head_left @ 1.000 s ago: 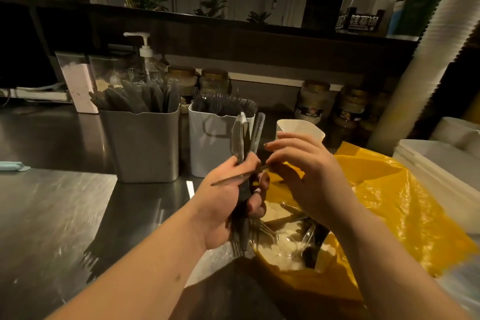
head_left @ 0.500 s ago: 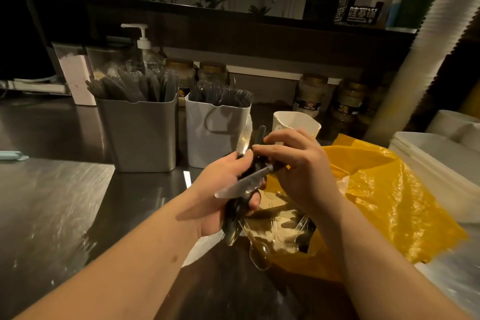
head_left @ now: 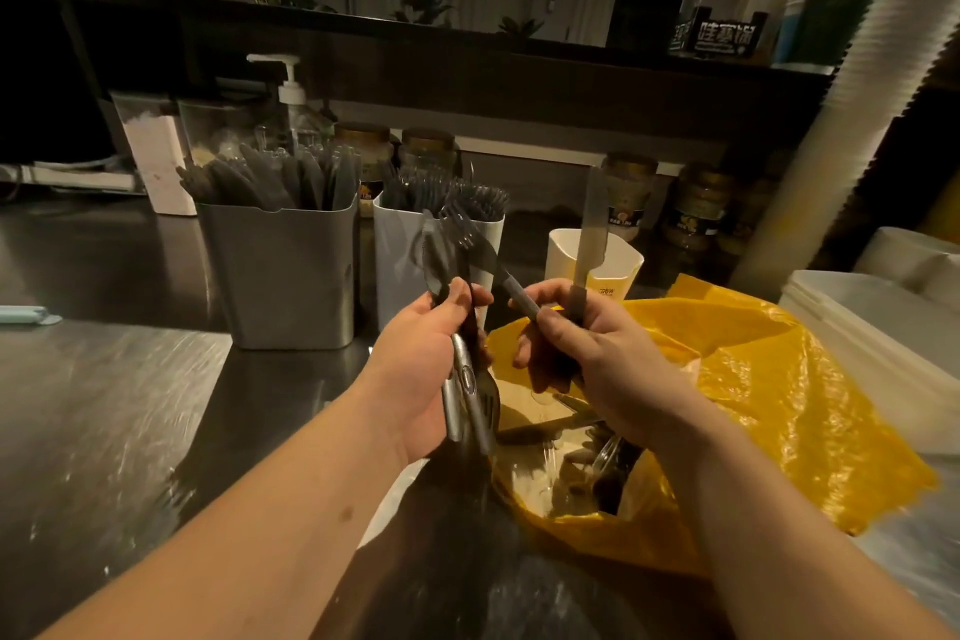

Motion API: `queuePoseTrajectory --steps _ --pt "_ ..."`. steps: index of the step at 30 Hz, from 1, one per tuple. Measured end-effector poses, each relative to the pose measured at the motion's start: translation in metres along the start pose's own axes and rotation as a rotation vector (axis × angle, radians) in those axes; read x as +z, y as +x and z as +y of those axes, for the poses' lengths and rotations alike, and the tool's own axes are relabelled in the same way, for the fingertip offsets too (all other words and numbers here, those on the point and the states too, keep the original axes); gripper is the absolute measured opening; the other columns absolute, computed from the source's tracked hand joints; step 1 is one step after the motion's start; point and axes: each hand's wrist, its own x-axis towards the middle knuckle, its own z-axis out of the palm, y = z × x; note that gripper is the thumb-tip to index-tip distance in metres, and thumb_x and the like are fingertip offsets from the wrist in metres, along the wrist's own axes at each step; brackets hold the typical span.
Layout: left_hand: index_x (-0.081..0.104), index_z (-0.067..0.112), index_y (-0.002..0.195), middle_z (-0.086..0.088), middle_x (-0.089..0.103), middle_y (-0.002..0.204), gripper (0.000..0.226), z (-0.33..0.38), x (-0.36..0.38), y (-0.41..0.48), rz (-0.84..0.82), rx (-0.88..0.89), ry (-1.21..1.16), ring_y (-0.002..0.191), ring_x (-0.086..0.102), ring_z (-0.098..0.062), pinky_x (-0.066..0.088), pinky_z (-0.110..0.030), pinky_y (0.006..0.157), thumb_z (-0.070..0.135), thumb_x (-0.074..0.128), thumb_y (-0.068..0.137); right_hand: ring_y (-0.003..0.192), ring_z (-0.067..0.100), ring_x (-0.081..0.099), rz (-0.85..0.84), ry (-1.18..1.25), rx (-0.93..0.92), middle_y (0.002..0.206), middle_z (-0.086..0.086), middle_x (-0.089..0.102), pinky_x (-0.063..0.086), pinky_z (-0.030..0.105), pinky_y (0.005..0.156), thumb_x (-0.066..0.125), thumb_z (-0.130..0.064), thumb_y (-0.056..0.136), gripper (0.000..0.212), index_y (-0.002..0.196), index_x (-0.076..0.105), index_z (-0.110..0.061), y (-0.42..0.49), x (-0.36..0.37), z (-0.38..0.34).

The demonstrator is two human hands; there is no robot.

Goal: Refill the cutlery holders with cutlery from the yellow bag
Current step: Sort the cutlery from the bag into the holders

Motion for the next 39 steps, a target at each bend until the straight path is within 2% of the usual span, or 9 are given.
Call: queuePoseTrajectory --steps 4,10,15,22,26,29,32,36,39 --pt "0.071 0.02 0.096 0.004 0.067 0.065 0.03 0.005 0.002 -0.003 0.017 0.068 0.007 0.074 0.065 -0.017 0.053 -0.034 0.069 0.038 0.049 0.104 0.071 0.021 0.064 -0.062 0.082 0.041 0.084 0.009 0.07 0.048 0.03 0.059 0.044 -0.01 0.105 0.014 0.114 0.055 -0.011 0.0 -0.003 0.0" --pt "0.065 0.026 0.106 -0.008 0.069 0.113 0.022 -0.004 -0.002 0.002 0.018 0.068 0.051 0.103 0.066 -0.026 0.056 -0.042 0.084 0.041 0.049 0.103 0.062 0.016 0.053 -0.051 0.089 0.171 0.079 0.008 0.057 0.043 0.026 0.054 0.047 -0.008 0.104 0.012 0.112 0.054 -0.011 0.003 0.009 0.008" --pt "0.057 0.034 0.091 0.004 0.063 0.098 0.017 -0.009 0.002 0.001 0.028 0.099 0.06 0.084 0.058 -0.012 0.046 -0.028 0.062 0.041 0.048 0.104 0.068 0.013 0.053 0.068 -0.221 0.086 0.08 0.002 0.056 0.044 0.02 0.053 0.064 -0.034 0.096 0.021 0.106 0.061 -0.015 0.008 0.017 0.015" --pt "0.066 0.015 0.112 -0.002 0.057 0.069 0.024 -0.005 -0.009 0.01 0.041 0.066 -0.093 0.063 0.058 -0.014 0.053 -0.03 0.06 0.033 0.053 0.103 0.07 0.004 0.063 0.099 -0.328 0.114 0.081 -0.005 0.071 0.043 0.017 0.058 0.07 -0.025 0.093 0.007 0.098 0.068 -0.023 0.01 0.016 0.018" --pt "0.059 0.012 0.11 0.001 0.044 0.062 0.021 0.001 -0.015 0.014 -0.046 0.095 -0.114 0.046 0.038 -0.009 0.034 -0.021 0.042 0.03 0.048 0.106 0.059 0.006 0.056 0.207 -0.197 0.043 0.071 -0.003 0.07 0.043 0.022 0.054 0.063 -0.024 0.097 0.007 0.094 0.067 -0.019 0.009 0.009 0.015" --pt "0.056 0.014 0.086 0.001 0.043 0.061 0.032 0.01 -0.022 0.015 -0.127 0.148 -0.125 0.041 0.033 -0.009 0.025 -0.021 0.04 0.041 0.049 0.101 0.06 0.011 0.052 0.314 -0.037 0.034 0.07 0.002 0.063 0.04 0.023 0.048 0.063 -0.024 0.097 0.012 0.096 0.067 -0.013 0.009 0.001 0.014" --pt "0.062 0.013 0.087 0.0 0.048 0.064 0.03 0.013 -0.029 0.018 -0.111 0.202 -0.124 0.039 0.034 -0.009 0.024 -0.021 0.04 0.041 0.058 0.095 0.058 0.013 0.047 0.386 0.055 0.08 0.068 0.003 0.056 0.037 0.023 0.047 0.066 -0.026 0.095 0.018 0.104 0.068 -0.01 0.01 -0.008 0.015" --pt "0.066 0.011 0.091 -0.004 0.052 0.065 0.018 0.014 -0.033 0.021 0.013 0.256 0.105 0.039 0.037 -0.01 0.03 -0.023 0.041 0.029 0.066 0.095 0.065 0.013 0.046 0.395 -0.04 0.111 0.074 0.003 0.052 0.039 0.023 0.052 0.069 -0.031 0.092 0.027 0.11 0.066 -0.011 0.01 -0.012 0.015" --pt "0.07 0.017 0.088 -0.003 0.067 0.066 0.008 0.008 -0.03 0.016 0.058 0.322 0.581 0.053 0.06 -0.005 0.047 -0.033 0.067 0.025 0.071 0.092 0.069 0.013 0.046 0.495 0.071 0.155 0.081 0.001 0.052 0.038 0.025 0.058 0.061 -0.045 0.095 0.037 0.117 0.063 -0.016 0.013 -0.011 0.008"
